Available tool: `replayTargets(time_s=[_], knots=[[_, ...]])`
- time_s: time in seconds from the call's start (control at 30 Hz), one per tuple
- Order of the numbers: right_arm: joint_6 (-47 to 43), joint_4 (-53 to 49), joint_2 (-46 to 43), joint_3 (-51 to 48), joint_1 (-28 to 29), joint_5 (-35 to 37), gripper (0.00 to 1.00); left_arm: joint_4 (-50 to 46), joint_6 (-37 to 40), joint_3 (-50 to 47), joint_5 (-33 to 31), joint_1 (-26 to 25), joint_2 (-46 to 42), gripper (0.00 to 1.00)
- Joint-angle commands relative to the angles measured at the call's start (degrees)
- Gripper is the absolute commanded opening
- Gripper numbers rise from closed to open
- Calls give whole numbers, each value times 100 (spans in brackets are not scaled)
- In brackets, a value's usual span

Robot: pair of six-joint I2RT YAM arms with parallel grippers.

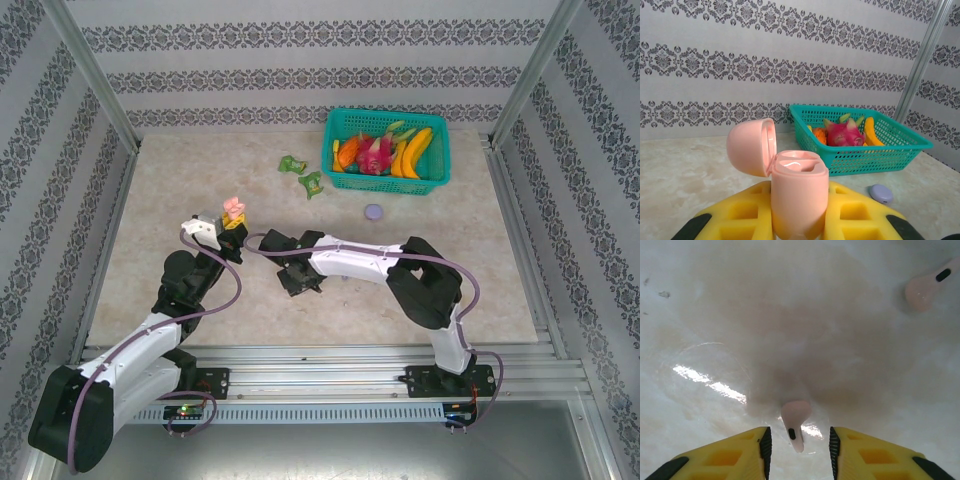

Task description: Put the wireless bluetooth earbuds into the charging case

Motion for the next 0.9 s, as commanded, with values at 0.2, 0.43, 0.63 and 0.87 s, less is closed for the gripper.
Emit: replayTargets(time_s=[0.2, 0.43, 0.63, 0.87], knots=[[307, 125, 201, 66, 82, 147, 34, 283, -63, 53, 47, 68, -98, 0], [399, 192, 328, 98, 91, 228, 32, 282, -72, 57, 58, 65, -101, 0], [444, 205, 390, 77, 91, 305, 32, 272, -70, 62, 53, 63, -97, 0], [469, 244, 436, 48, 97, 314, 31, 263, -79, 75, 59, 64, -97, 0]])
